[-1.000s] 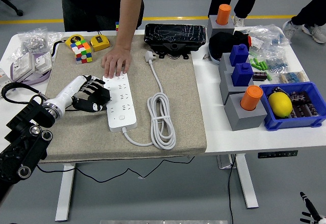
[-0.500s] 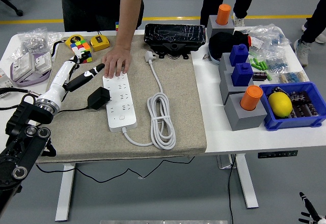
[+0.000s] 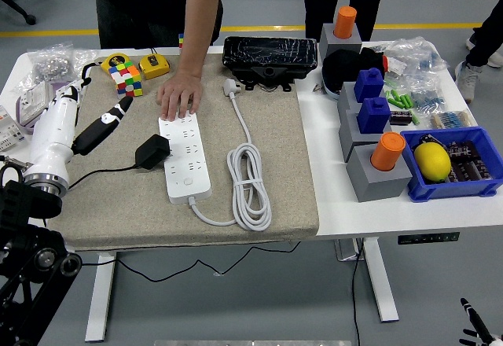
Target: Pick up the plug,place it near the board,insert it into the board,press the button
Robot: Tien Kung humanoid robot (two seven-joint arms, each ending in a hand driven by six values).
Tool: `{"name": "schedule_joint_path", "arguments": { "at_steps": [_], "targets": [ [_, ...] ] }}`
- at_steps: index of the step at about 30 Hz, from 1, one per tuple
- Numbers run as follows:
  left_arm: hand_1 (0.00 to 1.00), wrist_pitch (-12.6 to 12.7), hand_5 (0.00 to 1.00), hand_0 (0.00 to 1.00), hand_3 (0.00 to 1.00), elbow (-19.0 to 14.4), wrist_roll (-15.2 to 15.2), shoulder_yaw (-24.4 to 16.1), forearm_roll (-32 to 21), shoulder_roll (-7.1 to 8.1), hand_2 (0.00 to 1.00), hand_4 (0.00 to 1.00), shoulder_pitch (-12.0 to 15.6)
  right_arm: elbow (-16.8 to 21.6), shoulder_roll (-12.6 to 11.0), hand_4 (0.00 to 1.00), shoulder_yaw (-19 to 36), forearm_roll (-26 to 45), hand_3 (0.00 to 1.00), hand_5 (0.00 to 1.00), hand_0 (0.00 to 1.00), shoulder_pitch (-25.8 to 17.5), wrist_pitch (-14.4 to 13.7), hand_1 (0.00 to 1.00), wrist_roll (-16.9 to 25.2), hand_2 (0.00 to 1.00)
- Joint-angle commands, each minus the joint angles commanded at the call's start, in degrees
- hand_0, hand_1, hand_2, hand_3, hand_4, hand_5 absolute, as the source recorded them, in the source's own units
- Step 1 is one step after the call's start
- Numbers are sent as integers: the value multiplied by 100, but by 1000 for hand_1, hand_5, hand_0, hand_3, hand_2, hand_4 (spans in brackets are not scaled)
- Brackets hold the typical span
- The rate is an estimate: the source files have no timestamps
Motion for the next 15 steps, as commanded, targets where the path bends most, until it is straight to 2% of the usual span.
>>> {"name": "schedule_joint_path", "arguments": {
  "at_steps": [1, 2, 4, 11, 15],
  "targets": [
    [937, -13, 998, 966, 890, 0, -45, 119, -68, 47, 908, 998, 8, 0, -2, 998, 8, -10, 833, 998, 998, -3, 3, 861, -4, 782],
    [907, -18, 998, 941, 865, 0, -69, 177, -99, 65, 868, 998, 7, 0, -3, 998, 11, -15, 833, 998, 998, -5, 4, 861, -6, 782],
    [907, -11, 998, 941, 865, 0, -147, 321, -165, 96, 868, 998, -12, 0, -9, 998, 13, -21, 833, 998, 998, -11, 6, 861, -9, 782],
    [886, 180, 998, 938, 850, 44, -525, 777, -277, 151, 848, 998, -103, 0, -22, 998, 28, -48, 833, 998, 998, -24, 7, 861, -18, 781],
    [888, 113, 998, 944, 848, 370, -759, 886, -340, 140, 843, 998, -157, 0, -30, 998, -2, -31, 833, 998, 998, 2, 3, 860, -14, 781]
  ]
}}
